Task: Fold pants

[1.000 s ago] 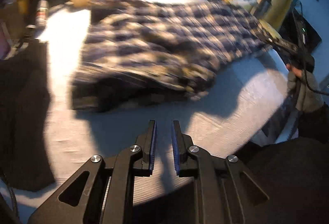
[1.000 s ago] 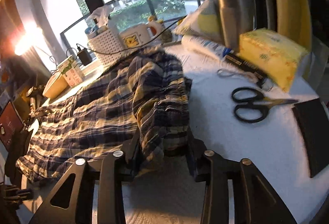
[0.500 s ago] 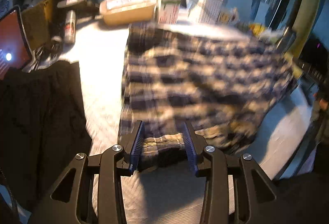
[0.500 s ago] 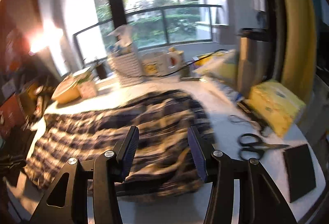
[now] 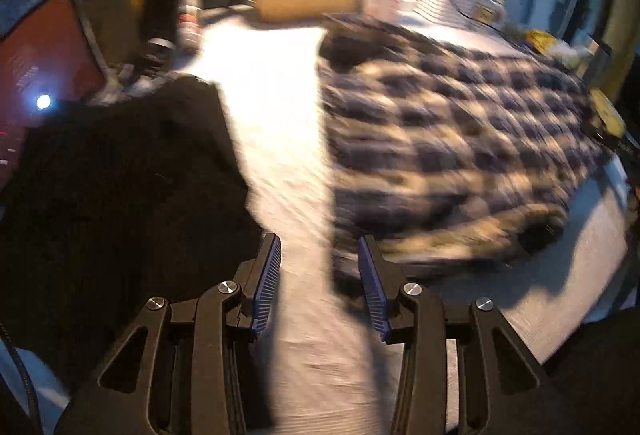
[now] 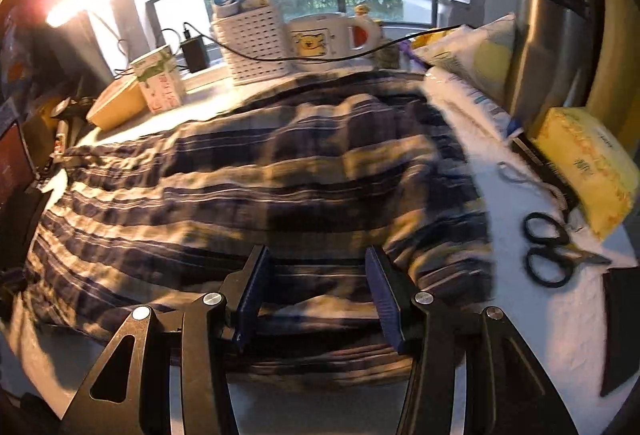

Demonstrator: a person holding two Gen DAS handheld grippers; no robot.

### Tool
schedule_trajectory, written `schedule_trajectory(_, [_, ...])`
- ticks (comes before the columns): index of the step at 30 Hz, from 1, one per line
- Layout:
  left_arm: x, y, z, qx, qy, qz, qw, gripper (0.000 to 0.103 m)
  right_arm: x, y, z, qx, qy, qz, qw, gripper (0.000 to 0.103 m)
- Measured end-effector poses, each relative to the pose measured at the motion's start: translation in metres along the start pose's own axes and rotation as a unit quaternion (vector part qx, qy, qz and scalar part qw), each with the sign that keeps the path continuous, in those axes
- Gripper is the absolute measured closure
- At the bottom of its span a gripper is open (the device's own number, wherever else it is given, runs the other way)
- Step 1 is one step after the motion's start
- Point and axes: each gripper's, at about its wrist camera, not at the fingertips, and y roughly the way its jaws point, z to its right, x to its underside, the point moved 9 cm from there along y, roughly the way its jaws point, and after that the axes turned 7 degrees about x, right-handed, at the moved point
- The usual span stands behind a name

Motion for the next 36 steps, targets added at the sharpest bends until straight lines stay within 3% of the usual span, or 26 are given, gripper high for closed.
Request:
schedule_trajectory(6, [-0.075, -0.017, 0.009, 0.006, 0.059, 0.064, 0.9962, 0.061, -0.029, -0.018, 0.019, -0.002, 0.022, 0.035, 0.999, 0.051])
schedule_trajectory(10, [-0.117, 0.021, 0.039, 0.019, 0.093, 0.058, 0.9937, 0.061, -0.047, -0.016, 0.02, -0.001, 0.021, 0.048, 0.999, 0.051])
schedule_trajectory(13, [-0.138, 0.051, 0.062, 0.049, 0.117, 0.048, 0.9908, 0.061, -0.061, -0.004, 0.013, 0.001, -0.001, 0.047, 0.999, 0.051])
schedule_trajectory(15, [-0.146, 0.069, 0.071, 0.064, 0.128, 0.035, 0.989, 0.061, -0.069, 0.007, 0.006, 0.002, -0.019, 0.04, 0.999, 0.054])
schedule_trajectory(17, [-0.15, 0.089, 0.074, 0.069, 0.134, 0.015, 0.9885, 0.061, -0.072, 0.02, 0.005, 0.009, -0.03, 0.021, 0.999, 0.069])
schedule_trajectory(23, [-0.159, 0.134, 0.06, 0.06, 0.121, -0.025, 0.9905, 0.061, -0.083, 0.07, 0.004, 0.036, -0.051, -0.03, 0.998, 0.07])
schedule_trajectory(28, [-0.17, 0.142, 0.052, 0.066, 0.123, -0.005, 0.9902, 0.059, -0.086, 0.095, -0.002, 0.054, -0.066, -0.053, 0.995, 0.07])
schedule_trajectory(34, [-0.176, 0.145, 0.047, 0.057, 0.12, -0.002, 0.9912, 0.059, -0.093, 0.101, 0.003, 0.044, -0.036, -0.053, 0.997, 0.069])
schedule_trajectory(36, [-0.182, 0.135, 0.041, 0.035, 0.12, 0.009, 0.9922, 0.059, -0.094, 0.101, 0.002, 0.045, -0.035, -0.056, 0.997, 0.069])
